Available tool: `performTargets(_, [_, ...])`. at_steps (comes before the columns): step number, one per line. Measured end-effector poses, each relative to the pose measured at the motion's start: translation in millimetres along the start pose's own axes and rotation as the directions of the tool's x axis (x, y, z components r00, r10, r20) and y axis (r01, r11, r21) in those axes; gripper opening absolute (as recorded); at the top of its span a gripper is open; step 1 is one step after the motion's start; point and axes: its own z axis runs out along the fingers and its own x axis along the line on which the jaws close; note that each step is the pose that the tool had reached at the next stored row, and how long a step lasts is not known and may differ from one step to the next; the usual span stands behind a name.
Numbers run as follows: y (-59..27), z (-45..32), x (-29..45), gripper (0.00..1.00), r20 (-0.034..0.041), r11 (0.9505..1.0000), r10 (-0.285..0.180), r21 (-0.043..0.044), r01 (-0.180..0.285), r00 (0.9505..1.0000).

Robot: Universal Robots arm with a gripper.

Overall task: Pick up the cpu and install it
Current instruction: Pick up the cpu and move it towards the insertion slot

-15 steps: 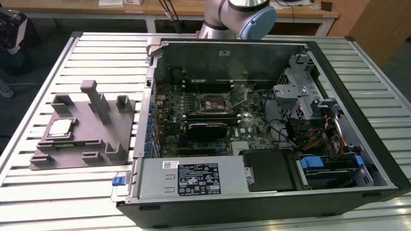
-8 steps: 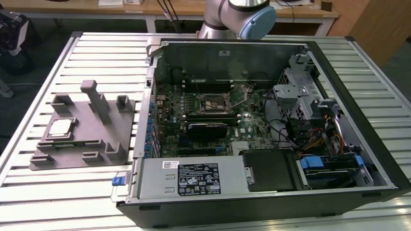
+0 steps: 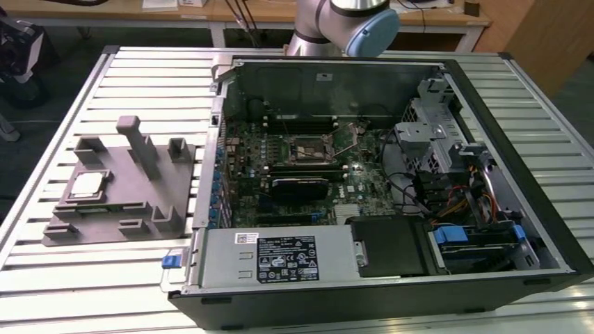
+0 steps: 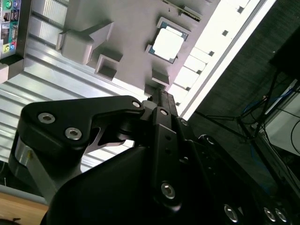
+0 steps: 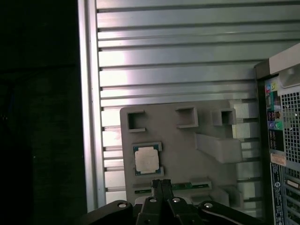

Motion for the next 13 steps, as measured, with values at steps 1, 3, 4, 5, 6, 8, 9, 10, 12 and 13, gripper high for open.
performTargets(1, [0.0, 0.6, 0.0, 0.11, 0.0, 1.0, 0.0, 0.0, 0.0, 1.0])
performTargets(3, [-0.1, 2.0, 0.1, 0.11, 0.0001, 1.0, 0.0, -0.0001, 0.0, 1.0])
performTargets(4, [-0.1, 2.6, 0.1, 0.11, 0.0, 1.0, 0.0, 0.0, 0.0, 1.0])
performTargets(5, [-0.2, 3.4, 0.1, 0.11, 0.0, 1.0, 0.0, 0.0, 0.0, 1.0])
performTargets(6, [-0.2, 4.3, 0.1, 0.11, 0.0001, 1.0, 0.0, 0.0, 0.0, 1.0])
performTargets(8, [-0.3, 6.4, 0.2, 0.11, -0.0005, 1.0, 0.0, 0.0001, 0.0, 1.0])
performTargets(9, [-0.3, 7.8, 0.2, 0.11, -0.0021, 1.0, 0.0, 0.0002, 0.0, 1.0])
performTargets(10, [-0.4, 9.4, 0.3, 0.17, -0.0036, 1.0, -0.002, 0.0001, 0.002, 1.0])
performTargets(12, [-0.8, 12.3, 0.3, 0.23, -0.0069, 0.9999, -0.011, 0.0003, 0.011, 0.9999])
performTargets(13, [-0.8, 13.6, 0.3, 0.3, -0.0091, 0.9999, -0.015, 0.0006, 0.015, 0.9999])
